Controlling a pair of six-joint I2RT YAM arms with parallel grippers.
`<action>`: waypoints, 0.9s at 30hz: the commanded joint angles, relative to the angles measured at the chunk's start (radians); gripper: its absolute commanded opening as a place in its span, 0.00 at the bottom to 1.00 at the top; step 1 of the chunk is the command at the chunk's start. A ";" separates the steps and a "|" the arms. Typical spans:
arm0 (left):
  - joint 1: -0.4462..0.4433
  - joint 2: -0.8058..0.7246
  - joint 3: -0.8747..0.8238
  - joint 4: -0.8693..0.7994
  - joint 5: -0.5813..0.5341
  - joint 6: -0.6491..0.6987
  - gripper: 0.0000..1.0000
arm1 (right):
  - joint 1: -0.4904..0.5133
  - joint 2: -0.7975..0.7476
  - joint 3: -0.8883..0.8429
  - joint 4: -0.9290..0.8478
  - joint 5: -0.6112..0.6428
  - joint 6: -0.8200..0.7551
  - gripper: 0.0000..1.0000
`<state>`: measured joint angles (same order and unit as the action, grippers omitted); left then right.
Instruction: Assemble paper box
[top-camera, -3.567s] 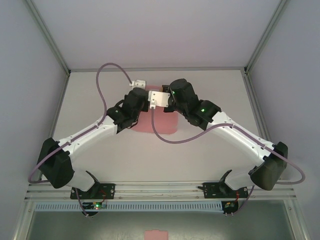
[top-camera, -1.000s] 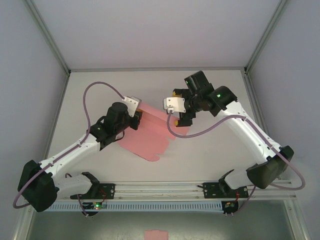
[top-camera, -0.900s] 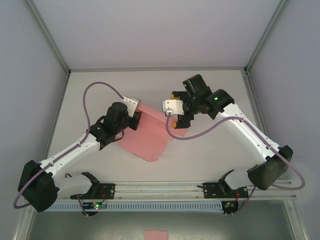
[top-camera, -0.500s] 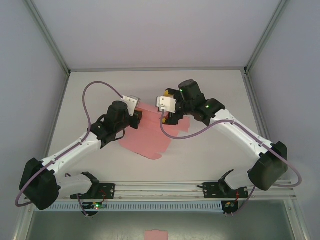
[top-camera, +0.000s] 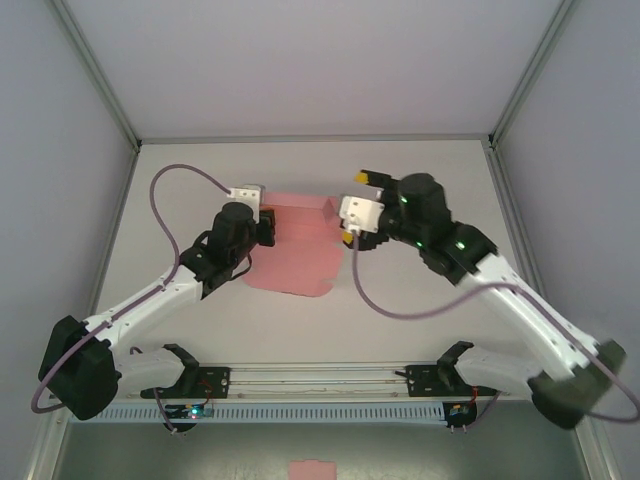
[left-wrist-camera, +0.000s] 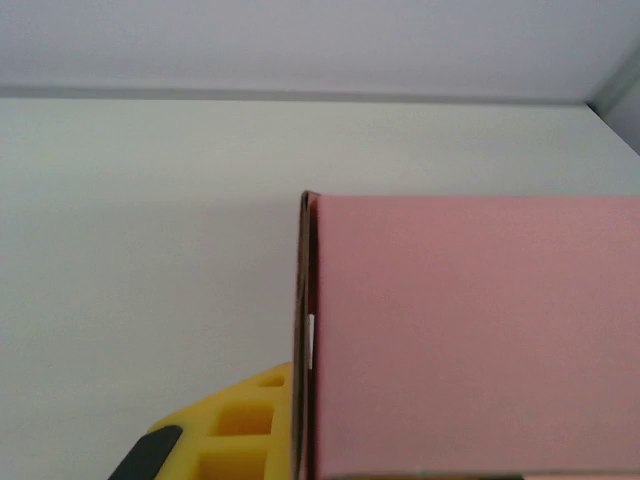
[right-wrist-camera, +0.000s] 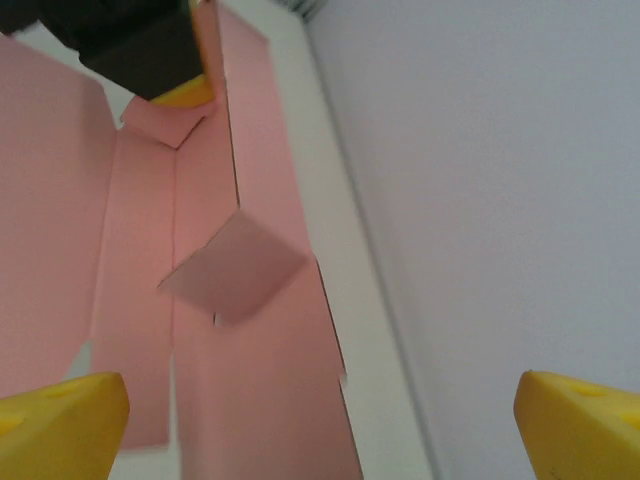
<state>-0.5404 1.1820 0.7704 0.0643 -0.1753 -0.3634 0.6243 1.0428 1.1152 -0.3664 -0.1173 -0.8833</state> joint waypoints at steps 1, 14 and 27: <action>0.030 -0.001 -0.030 0.135 -0.098 -0.123 0.00 | -0.044 -0.090 -0.107 0.195 0.044 0.174 0.98; 0.046 -0.117 -0.163 0.373 -0.019 -0.132 0.00 | -0.197 -0.102 -0.346 0.398 -0.077 1.165 0.98; 0.046 -0.137 -0.154 0.355 0.016 -0.068 0.00 | -0.208 0.120 -0.254 0.414 -0.215 1.164 0.83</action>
<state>-0.5018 1.0576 0.5980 0.3828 -0.1581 -0.4648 0.4084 1.1751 0.8097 0.0082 -0.2729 0.2794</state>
